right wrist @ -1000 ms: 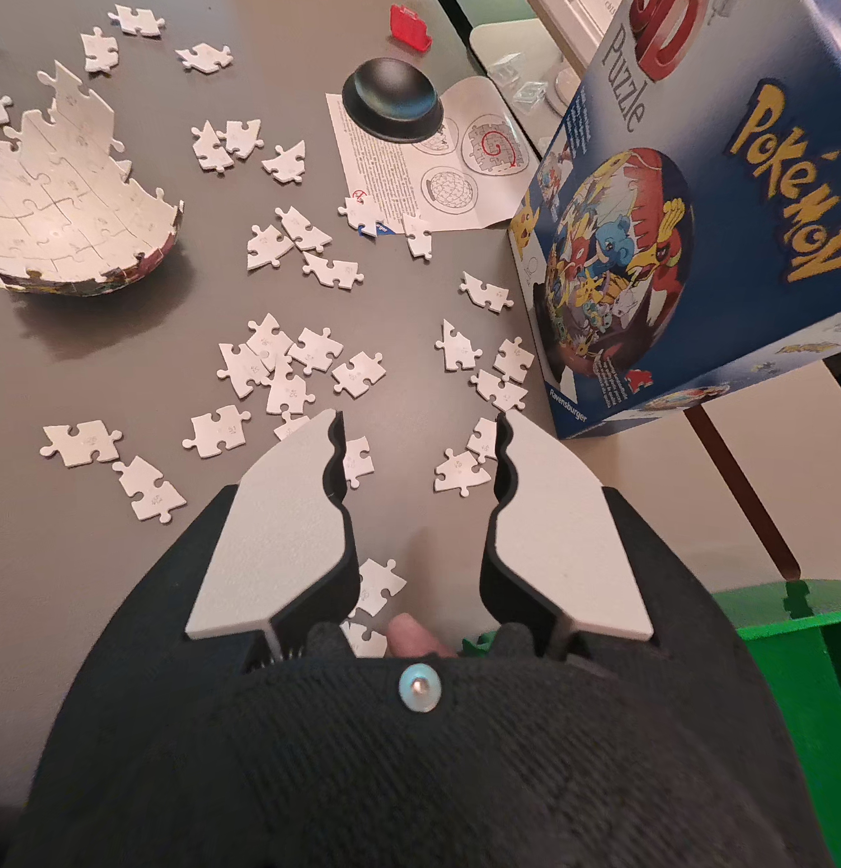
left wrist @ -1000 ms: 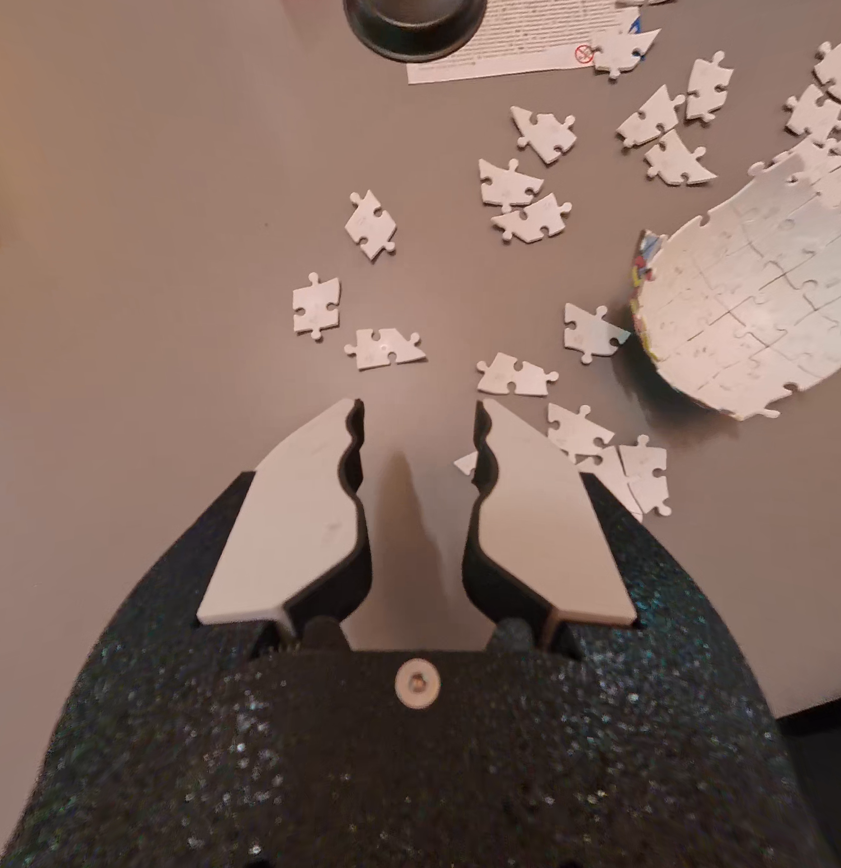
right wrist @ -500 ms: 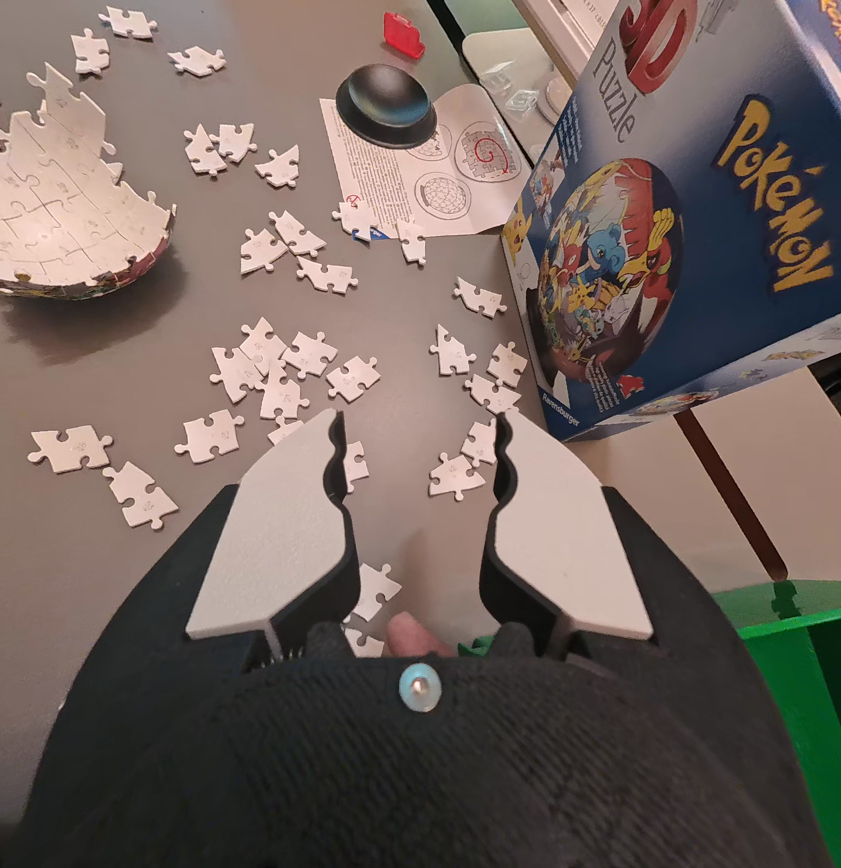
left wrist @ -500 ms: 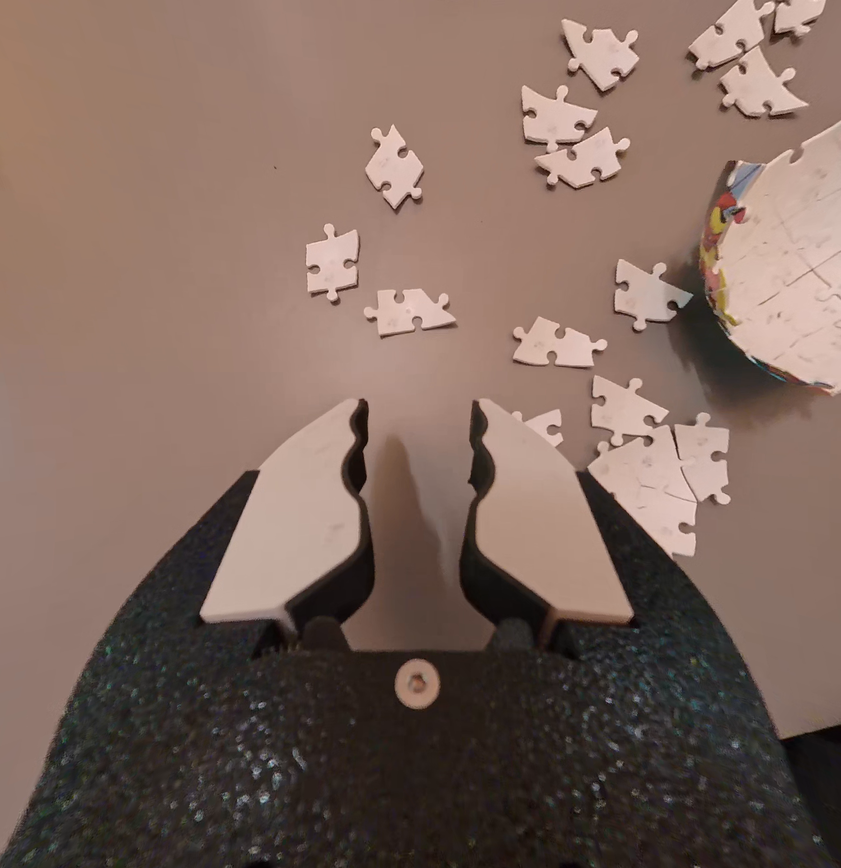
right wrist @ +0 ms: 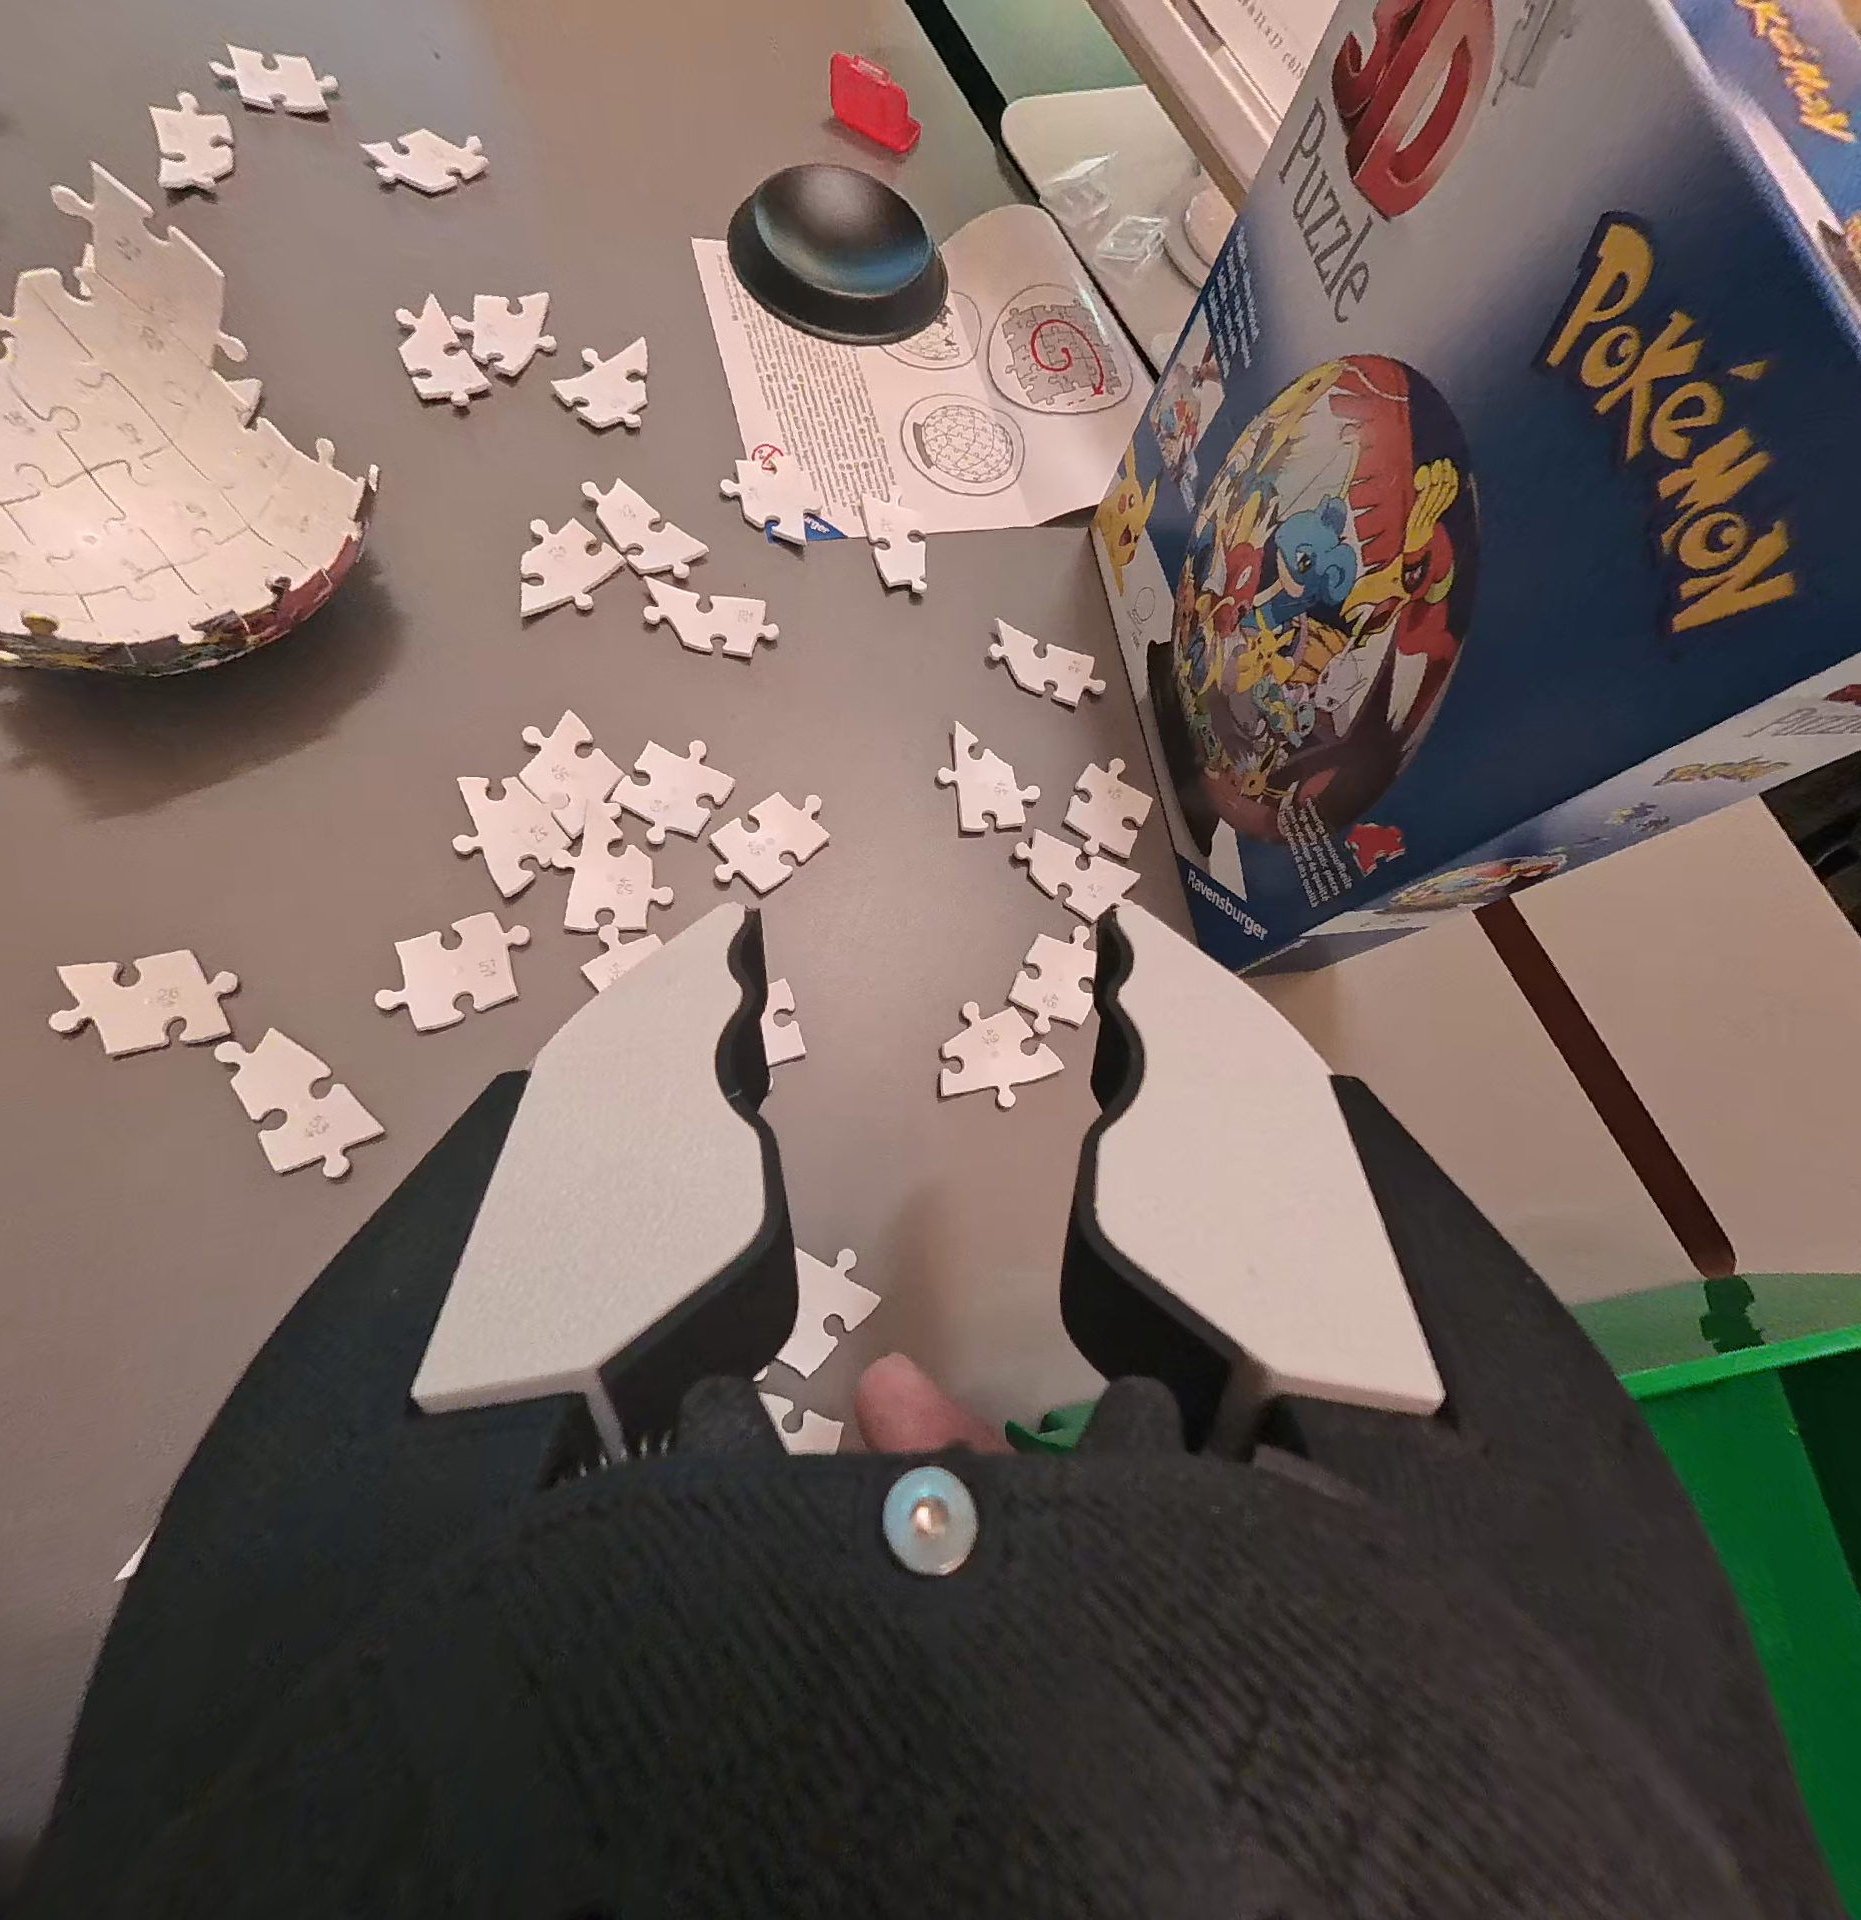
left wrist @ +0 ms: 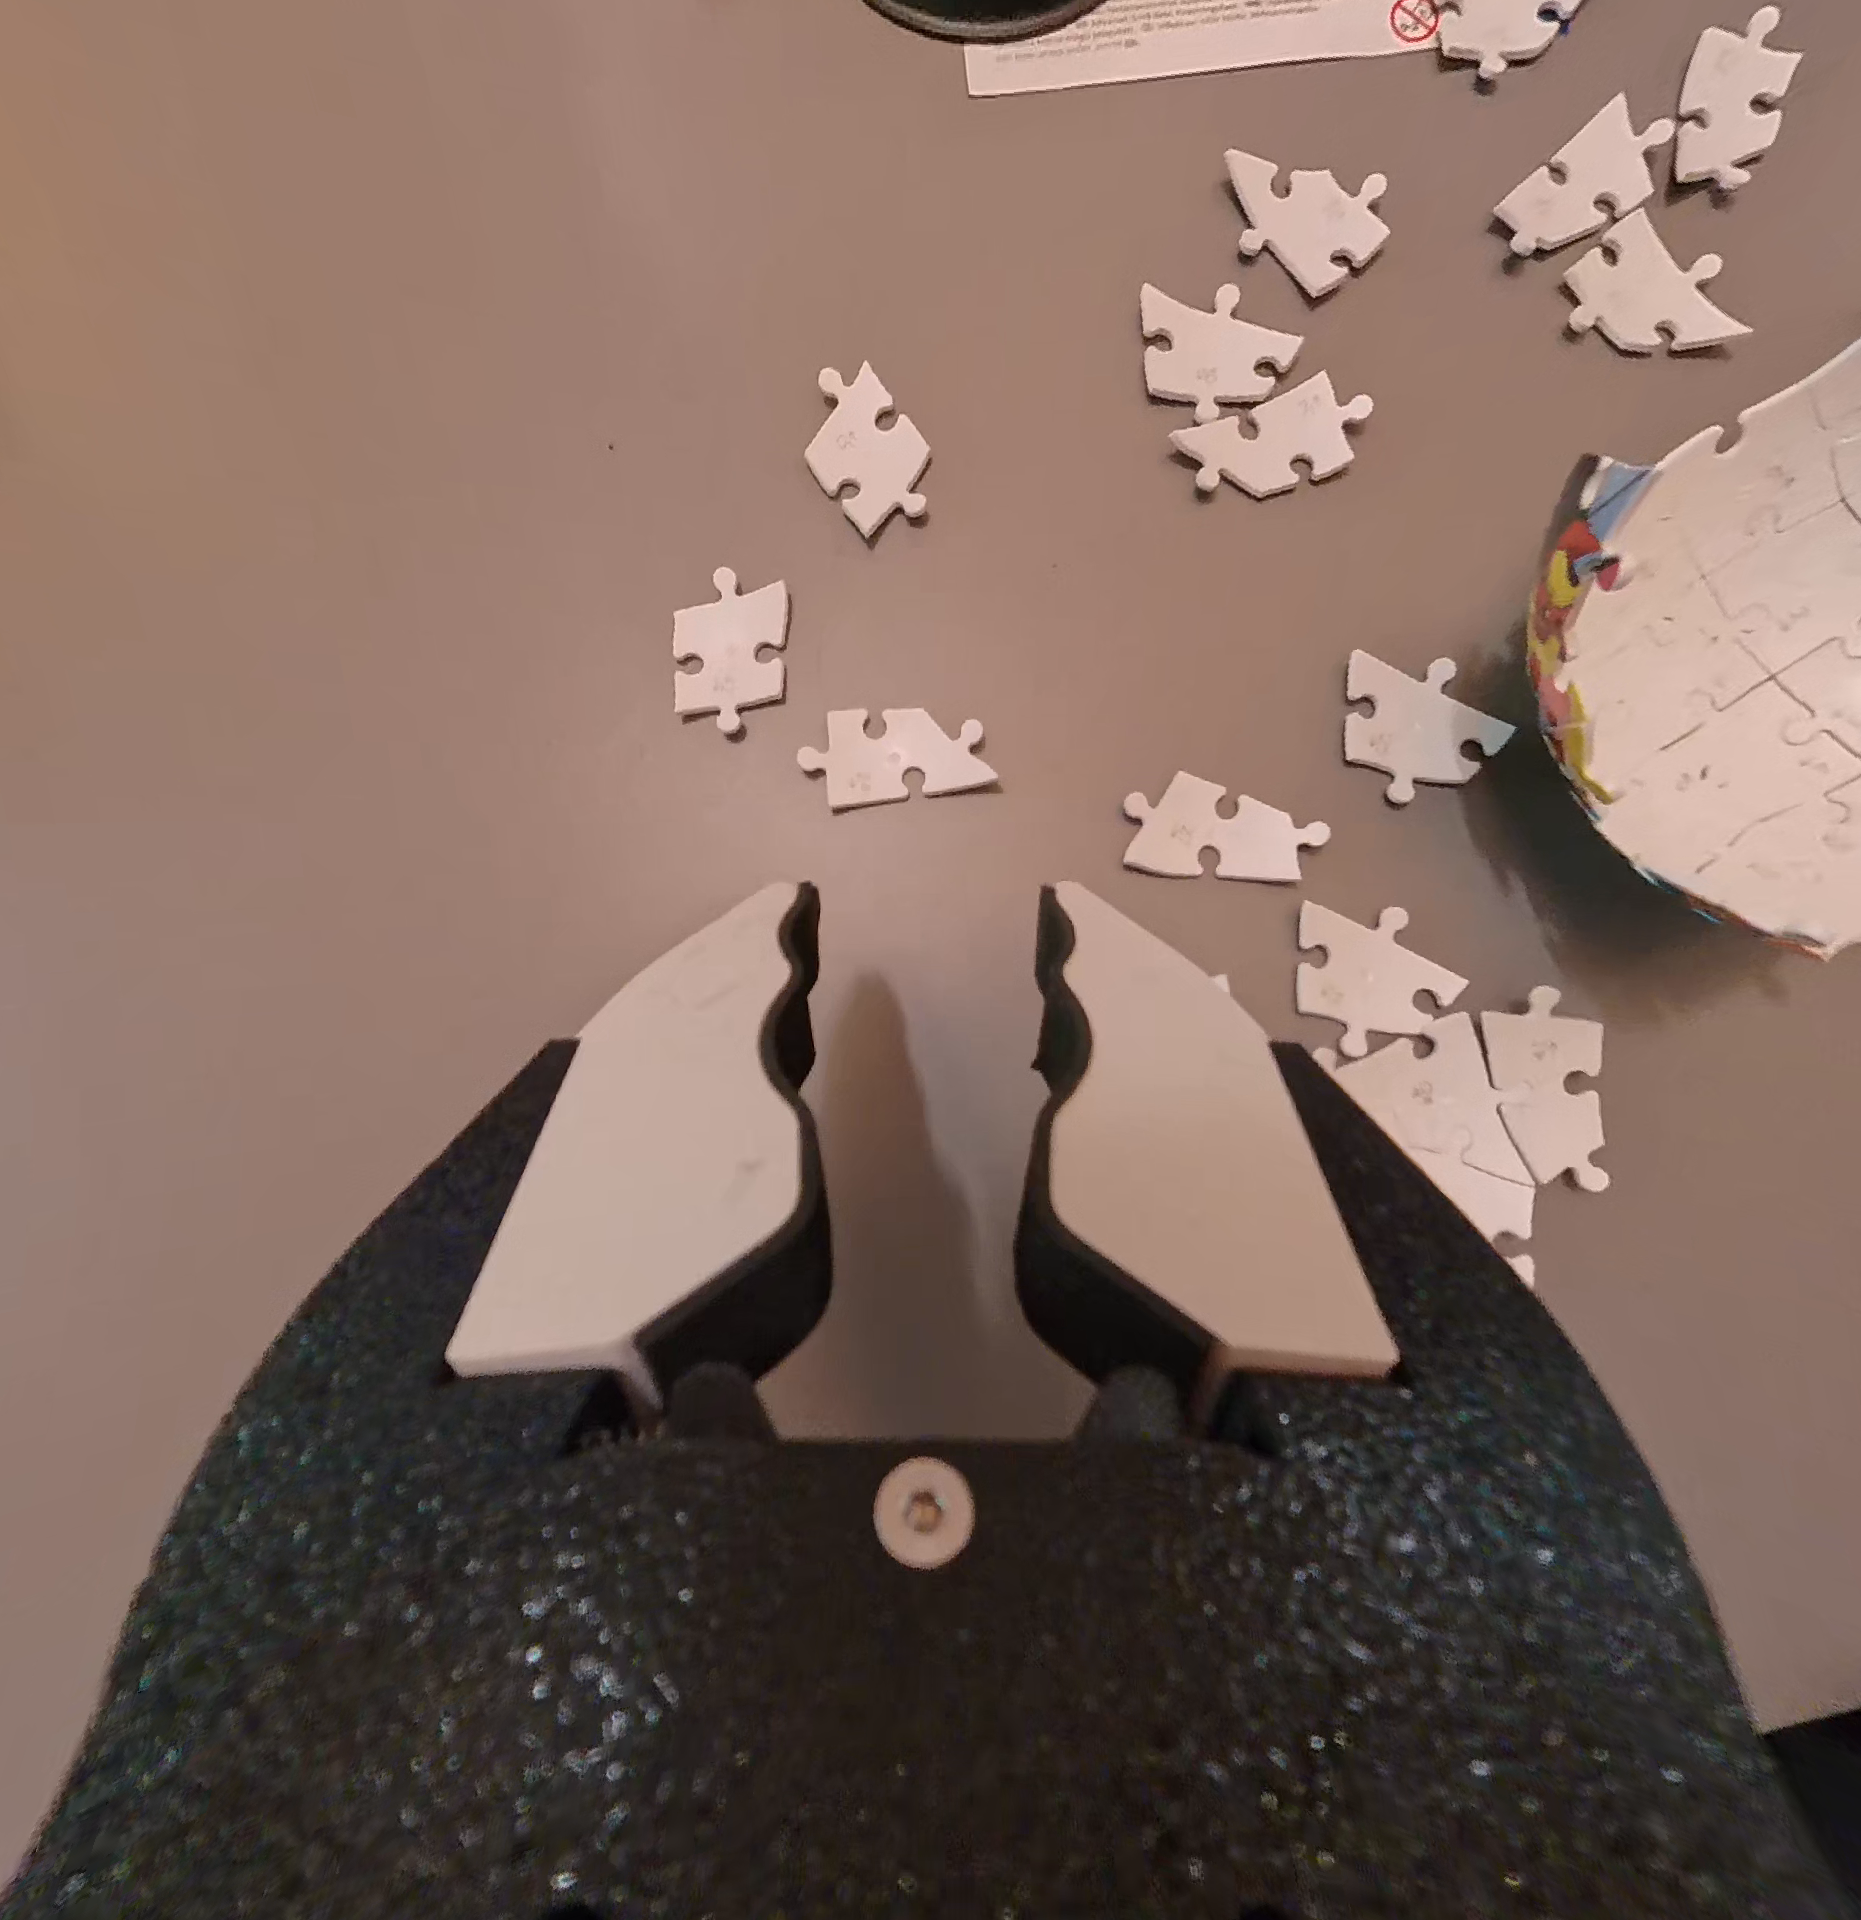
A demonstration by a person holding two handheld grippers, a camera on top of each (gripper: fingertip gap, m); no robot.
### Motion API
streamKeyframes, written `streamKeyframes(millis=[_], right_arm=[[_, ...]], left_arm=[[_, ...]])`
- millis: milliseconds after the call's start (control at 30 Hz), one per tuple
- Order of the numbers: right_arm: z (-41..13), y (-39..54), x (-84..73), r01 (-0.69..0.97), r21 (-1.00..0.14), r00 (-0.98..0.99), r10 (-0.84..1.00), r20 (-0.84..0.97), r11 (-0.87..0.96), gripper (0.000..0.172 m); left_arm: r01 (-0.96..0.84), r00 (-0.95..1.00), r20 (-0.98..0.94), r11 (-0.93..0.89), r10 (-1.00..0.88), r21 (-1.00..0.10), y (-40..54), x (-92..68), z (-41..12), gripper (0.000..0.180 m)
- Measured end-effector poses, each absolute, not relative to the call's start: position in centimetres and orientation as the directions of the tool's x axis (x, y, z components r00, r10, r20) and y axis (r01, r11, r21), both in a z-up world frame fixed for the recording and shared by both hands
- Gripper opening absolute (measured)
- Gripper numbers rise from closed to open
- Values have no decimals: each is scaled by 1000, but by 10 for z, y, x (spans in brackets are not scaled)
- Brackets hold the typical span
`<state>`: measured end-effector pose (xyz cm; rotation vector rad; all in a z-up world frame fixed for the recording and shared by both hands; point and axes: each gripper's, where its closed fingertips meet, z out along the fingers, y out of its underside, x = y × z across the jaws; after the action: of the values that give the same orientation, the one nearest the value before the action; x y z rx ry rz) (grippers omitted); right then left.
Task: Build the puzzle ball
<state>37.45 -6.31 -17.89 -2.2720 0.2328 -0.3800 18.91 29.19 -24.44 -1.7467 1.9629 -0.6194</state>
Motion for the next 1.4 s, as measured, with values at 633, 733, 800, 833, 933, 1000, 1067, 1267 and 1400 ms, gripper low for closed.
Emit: streamKeyframes(millis=[633, 733, 800, 833, 933, 1000, 1067, 1267, 1400], right_arm=[[-180, -69, 376, -59, -754, 937, -297, 185, -654, 61], [-180, -70, 376, -54, -750, 937, -293, 190, -659, 61], [-180, -70, 376, -54, -751, 937, -294, 190, -658, 61], [-180, -71, 376, -56, -751, 936, -296, 189, -658, 61], [-181, -71, 377, -59, -749, 936, -298, 189, -660, 61], [-182, -72, 377, -60, -745, 936, -296, 190, -665, 61], [-182, -72, 377, -58, -745, 936, -294, 191, -665, 61], [-184, -71, 377, -60, -743, 938, -291, 185, -667, 61], [-184, -71, 377, -60, -742, 939, -291, 185, -667, 61]], left_arm=[[-784, -174, -35, 160, -984, -600, 267, 212, -241, 38], [-777, -181, -37, 166, -983, -607, 265, 219, -236, 38], [-770, -189, -36, 171, -981, -615, 262, 223, -233, 38], [-768, -192, -40, 176, -980, -615, 261, 224, -232, 38], [-767, -202, -43, 186, -978, -614, 258, 226, -233, 38], [-769, -206, -40, 187, -978, -611, 256, 226, -235, 38], [-769, -209, -43, 191, -977, -610, 255, 227, -236, 38], [-766, -212, -41, 192, -976, -613, 253, 228, -236, 38], [-769, -216, -38, 194, -976, -609, 251, 228, -238, 38]])
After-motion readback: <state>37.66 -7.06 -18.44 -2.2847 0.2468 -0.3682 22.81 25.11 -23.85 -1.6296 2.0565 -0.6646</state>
